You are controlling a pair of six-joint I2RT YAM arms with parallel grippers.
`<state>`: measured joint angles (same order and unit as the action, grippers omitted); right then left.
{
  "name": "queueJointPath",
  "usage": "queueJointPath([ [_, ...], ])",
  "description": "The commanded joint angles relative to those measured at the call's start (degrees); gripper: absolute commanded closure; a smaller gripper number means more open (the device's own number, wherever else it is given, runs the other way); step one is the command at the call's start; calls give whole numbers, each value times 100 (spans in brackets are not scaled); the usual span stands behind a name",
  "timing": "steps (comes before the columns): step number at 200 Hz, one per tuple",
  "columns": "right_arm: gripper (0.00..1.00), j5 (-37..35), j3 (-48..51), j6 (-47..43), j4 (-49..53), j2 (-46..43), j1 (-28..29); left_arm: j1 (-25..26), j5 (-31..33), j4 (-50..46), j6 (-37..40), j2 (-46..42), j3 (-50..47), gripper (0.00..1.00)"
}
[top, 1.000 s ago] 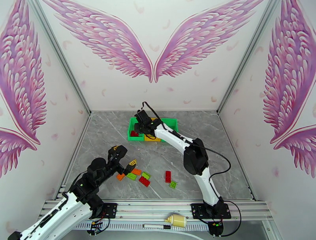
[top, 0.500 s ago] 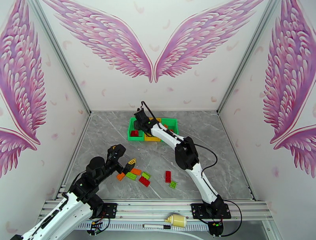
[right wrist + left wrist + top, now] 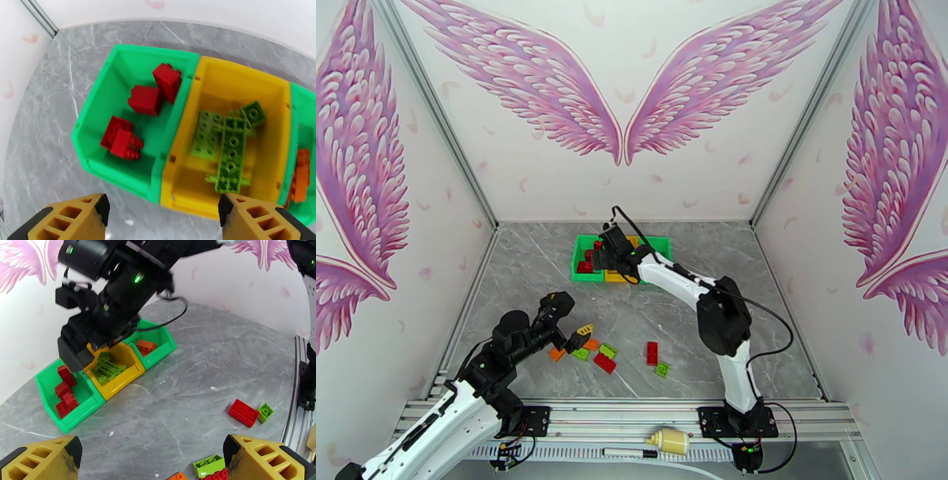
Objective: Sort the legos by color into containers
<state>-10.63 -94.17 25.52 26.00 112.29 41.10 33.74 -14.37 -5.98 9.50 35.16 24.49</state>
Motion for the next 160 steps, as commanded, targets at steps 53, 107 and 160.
queueJointPath([
  [53,18,-228,2345,1129,1079,-2202,321,145,-1226,-451,707,378,656,1],
  [107,18,-360,3276,2333,1945,-2806,758,239,-1900,-762,929,378,654,1],
  [160,17,-111,3568,2611,2322,-2539,1038,360,-1852,-743,1031,379,600,1],
])
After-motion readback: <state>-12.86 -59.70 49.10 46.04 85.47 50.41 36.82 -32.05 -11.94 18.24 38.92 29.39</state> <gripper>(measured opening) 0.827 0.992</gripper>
